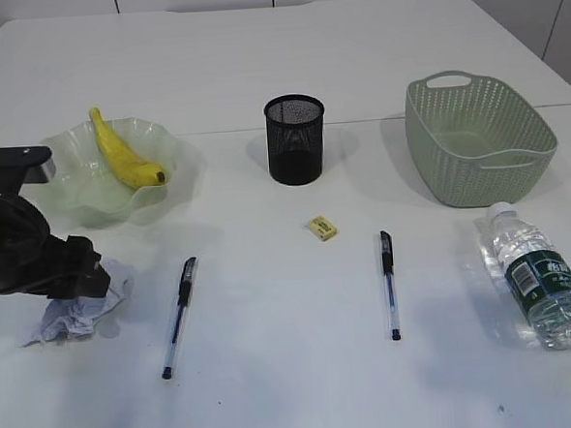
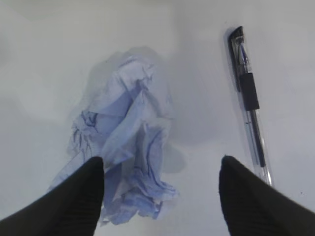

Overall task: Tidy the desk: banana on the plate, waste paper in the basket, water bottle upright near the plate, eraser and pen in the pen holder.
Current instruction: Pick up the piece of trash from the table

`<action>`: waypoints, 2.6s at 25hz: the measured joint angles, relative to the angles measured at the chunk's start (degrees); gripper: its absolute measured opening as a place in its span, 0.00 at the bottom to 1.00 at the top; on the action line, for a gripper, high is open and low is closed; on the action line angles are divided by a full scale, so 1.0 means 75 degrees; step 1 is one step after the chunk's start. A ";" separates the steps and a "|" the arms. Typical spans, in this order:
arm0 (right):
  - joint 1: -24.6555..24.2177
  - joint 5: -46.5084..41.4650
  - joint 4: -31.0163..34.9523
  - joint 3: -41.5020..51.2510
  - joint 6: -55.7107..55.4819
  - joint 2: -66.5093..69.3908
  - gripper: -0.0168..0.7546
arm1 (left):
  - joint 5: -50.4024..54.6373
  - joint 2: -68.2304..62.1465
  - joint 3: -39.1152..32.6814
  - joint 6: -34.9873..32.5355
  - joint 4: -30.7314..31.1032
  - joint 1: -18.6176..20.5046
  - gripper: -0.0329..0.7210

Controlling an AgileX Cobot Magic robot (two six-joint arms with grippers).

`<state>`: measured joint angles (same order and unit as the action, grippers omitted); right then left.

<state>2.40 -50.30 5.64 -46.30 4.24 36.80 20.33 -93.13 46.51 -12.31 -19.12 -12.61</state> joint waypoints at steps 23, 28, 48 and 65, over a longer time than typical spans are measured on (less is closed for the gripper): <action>0.0000 0.0000 0.0000 0.0000 0.0000 0.0000 0.77 | 0.0556 -0.0656 0.0611 0.0429 0.0745 0.0210 0.61; 0.0000 0.0000 0.0000 0.0000 0.0000 0.0000 0.77 | 0.0383 -0.0656 0.0611 0.0429 0.0745 0.0210 0.50; 0.0000 0.0000 0.0000 0.0000 0.0000 0.0000 0.77 | 0.0292 -0.0656 0.0611 0.0429 0.0745 0.0210 0.05; 0.0000 0.0000 0.0000 0.0000 0.0000 0.0000 0.77 | 0.1033 0.0091 0.0711 0.0445 0.0745 0.0210 0.03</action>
<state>2.40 -50.30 5.64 -46.30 4.24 36.80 28.08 -92.45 51.85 -8.97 -13.53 -11.03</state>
